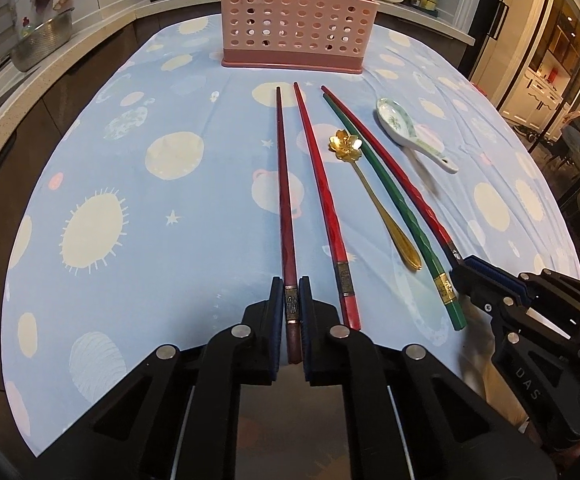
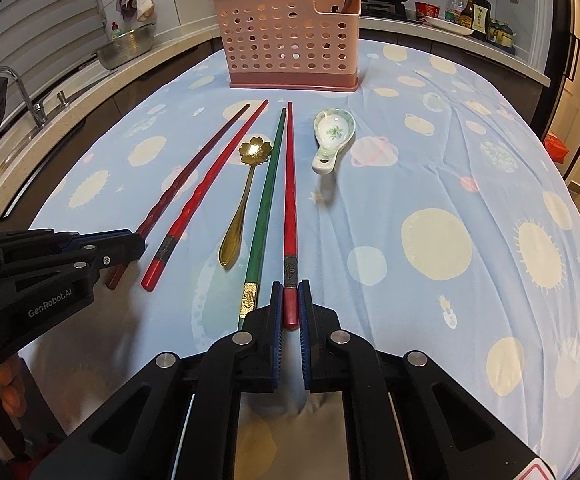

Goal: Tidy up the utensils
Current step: 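Close the left tool on a dark red chopstick while the right tool grasps another, then lift both dark red chopsticks and carry them over the pink holder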

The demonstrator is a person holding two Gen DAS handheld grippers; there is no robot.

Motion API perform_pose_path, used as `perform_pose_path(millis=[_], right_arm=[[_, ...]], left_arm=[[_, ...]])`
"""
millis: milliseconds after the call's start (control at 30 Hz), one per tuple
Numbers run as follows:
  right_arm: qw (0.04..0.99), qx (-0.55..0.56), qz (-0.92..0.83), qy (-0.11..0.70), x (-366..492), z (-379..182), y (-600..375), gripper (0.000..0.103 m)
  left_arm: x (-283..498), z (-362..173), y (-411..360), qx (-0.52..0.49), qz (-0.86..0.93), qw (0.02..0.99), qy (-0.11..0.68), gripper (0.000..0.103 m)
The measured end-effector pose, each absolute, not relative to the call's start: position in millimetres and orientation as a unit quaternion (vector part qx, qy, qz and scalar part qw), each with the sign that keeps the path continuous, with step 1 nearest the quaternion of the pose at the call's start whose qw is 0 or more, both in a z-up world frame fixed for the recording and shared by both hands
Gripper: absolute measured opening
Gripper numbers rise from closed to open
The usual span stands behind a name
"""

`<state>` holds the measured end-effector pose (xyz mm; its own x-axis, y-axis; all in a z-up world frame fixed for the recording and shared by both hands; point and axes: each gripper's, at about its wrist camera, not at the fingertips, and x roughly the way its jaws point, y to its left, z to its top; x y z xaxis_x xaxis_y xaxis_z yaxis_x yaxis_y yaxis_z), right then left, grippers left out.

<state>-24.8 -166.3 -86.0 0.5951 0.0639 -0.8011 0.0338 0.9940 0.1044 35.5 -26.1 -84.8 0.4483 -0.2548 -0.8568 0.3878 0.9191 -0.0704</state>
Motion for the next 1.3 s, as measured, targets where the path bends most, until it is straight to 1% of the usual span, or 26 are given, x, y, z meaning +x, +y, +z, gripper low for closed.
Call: perform_pose_path(millis=[233,567,900,1300], right_arm=[[0.9,0.065,0.013,0.431,-30.2,-65.3,-172.5,0.007],[0.925,0.086,0.028,0.37,-27.0,-8.5,-187.5,0.007],[0.947,0.091,0.034,0.306,6.9,50.0,-210.9,0.007],[0.957,0.093,0.033,0.274,53.2,81.0,-226.1,0.007]], left_arm=[[34.0,-66.8,-22.3,0.053,-0.198,0.852,0.481,0.007],[38.0,-7.0,-15.0,0.038,-0.211,0.882,0.419,0.007],[69.2,45.7,-23.5,0.034,-0.218,0.907,0.36,0.007],[113.0,82.9,-40.2,0.033,-0.216,0.922,0.319,0.007]])
